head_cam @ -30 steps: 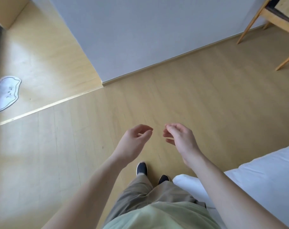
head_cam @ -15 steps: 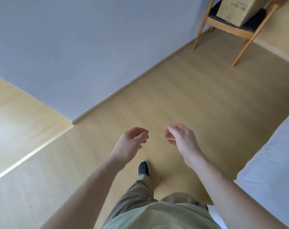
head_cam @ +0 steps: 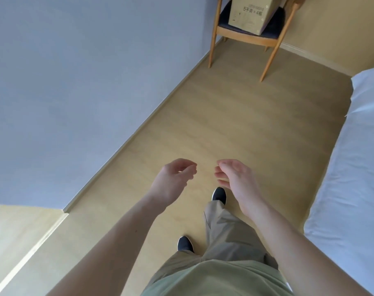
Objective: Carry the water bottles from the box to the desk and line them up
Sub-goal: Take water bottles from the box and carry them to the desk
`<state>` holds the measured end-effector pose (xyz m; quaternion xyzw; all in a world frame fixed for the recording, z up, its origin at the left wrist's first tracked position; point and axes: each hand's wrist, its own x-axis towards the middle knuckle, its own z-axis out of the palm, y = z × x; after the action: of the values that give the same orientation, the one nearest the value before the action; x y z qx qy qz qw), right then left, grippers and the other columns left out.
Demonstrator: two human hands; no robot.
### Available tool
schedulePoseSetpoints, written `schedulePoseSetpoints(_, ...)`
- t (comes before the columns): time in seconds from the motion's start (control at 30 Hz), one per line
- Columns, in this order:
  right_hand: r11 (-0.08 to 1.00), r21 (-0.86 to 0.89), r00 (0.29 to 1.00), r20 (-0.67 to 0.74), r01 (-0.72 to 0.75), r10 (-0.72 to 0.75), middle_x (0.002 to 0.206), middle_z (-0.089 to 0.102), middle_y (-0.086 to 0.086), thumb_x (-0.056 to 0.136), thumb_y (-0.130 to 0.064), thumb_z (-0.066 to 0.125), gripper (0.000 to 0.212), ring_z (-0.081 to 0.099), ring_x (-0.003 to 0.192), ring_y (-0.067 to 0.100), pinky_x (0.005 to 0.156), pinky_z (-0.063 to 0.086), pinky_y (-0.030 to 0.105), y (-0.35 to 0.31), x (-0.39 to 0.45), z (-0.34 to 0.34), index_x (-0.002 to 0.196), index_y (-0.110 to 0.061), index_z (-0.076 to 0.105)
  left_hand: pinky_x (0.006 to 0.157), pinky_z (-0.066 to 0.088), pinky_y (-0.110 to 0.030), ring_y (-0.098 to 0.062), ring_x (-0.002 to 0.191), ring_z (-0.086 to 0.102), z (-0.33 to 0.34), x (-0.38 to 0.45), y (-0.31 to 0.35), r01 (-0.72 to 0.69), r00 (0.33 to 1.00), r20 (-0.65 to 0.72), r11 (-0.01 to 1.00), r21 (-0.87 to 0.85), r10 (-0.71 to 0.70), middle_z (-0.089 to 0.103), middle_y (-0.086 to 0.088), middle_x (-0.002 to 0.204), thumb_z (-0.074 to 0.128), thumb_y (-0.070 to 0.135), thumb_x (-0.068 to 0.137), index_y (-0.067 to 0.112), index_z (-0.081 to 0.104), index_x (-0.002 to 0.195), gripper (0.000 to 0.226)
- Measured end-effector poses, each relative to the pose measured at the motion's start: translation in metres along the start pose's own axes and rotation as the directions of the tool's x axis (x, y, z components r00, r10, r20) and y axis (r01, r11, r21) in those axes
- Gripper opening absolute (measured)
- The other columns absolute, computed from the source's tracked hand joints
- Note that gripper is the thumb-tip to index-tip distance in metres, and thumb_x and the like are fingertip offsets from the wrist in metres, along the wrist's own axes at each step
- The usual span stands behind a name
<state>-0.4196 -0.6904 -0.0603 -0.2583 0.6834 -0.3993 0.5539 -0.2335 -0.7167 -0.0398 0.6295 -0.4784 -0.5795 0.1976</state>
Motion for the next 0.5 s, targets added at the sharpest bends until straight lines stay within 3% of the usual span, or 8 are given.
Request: schedulePoseSetpoints(0.5, 0.999, 0.025, 0.999, 0.013, 0.038, -0.038, 0.095, 0.076, -0.001, 0.098, -0.026, 0.058, 0.016, 0.073, 0.089, 0.010, 0.081, 0.059, 0.027, -0.137, 0.195, -0.066, 0.101, -0.019, 0.072, 0.098, 0.056, -0.046, -0.019, 0.102, 0.070, 0.050, 0.186, 0.157, -0.039, 0.999, 0.022, 0.999, 0.014, 0.039, 0.076, 0.010, 0.097, 0.062, 0.038, 0.096, 0.035, 0.074, 0.099, 0.012)
